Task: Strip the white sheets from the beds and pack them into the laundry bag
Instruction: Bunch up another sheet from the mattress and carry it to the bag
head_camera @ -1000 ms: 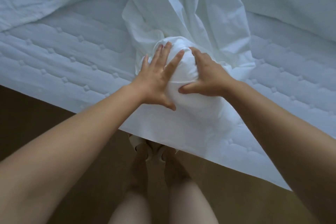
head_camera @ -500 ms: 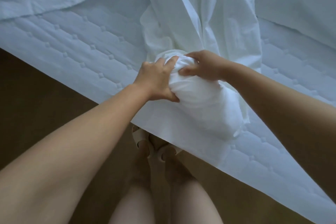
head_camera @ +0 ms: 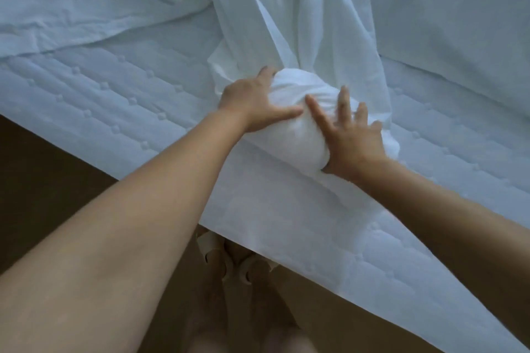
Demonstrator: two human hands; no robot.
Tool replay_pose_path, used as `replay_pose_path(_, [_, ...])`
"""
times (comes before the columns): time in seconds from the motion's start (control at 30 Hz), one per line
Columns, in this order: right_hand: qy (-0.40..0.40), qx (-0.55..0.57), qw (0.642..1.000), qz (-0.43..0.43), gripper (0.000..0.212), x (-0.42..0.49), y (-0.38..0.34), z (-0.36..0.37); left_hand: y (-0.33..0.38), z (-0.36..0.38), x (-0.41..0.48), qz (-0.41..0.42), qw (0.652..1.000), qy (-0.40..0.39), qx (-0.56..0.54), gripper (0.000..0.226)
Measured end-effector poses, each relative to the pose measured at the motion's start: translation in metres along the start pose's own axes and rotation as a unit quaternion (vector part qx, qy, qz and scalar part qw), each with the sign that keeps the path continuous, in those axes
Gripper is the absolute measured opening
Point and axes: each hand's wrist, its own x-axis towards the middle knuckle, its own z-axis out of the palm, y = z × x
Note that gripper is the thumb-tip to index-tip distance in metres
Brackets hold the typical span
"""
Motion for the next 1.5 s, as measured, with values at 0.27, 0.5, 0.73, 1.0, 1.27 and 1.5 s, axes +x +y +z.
replay_pose_path(0.27, [0.004,0.089,0.992,-0.095,0.094,0.027,0.048,-0.021,0.005,-0.006,-0.006,0.043,0.996,-0.071,0.031,0.125])
replay_pose_path(0.5, [-0.162,0.147,0.966,-0.135,0.093,0.029,0.021,-0.050,-0.014,-0.023,-0.062,-0.043,0.991,-0.097,-0.076,0.081])
replay_pose_path(0.73, [-0.385,0.225,0.867,-0.220,0.098,0.055,-0.068,-0.040,-0.091,-0.041,-0.107,-0.183,0.933,-0.270,-0.149,0.063])
replay_pose_path(1.0, [-0.332,0.133,0.917,-0.175,0.090,0.089,-0.087,-0.054,-0.077,0.013,-0.147,0.081,0.974,0.114,0.180,0.108])
replay_pose_path(1.27, [0.141,0.098,0.978,-0.117,0.056,0.026,-0.077,-0.034,-0.092,-0.013,-0.066,0.016,0.986,-0.003,0.166,0.124])
replay_pose_path(1.5, [-0.004,-0.027,0.991,-0.129,0.132,0.039,-0.083,-0.003,-0.096,-0.042,-0.023,-0.002,0.991,-0.082,0.109,0.126])
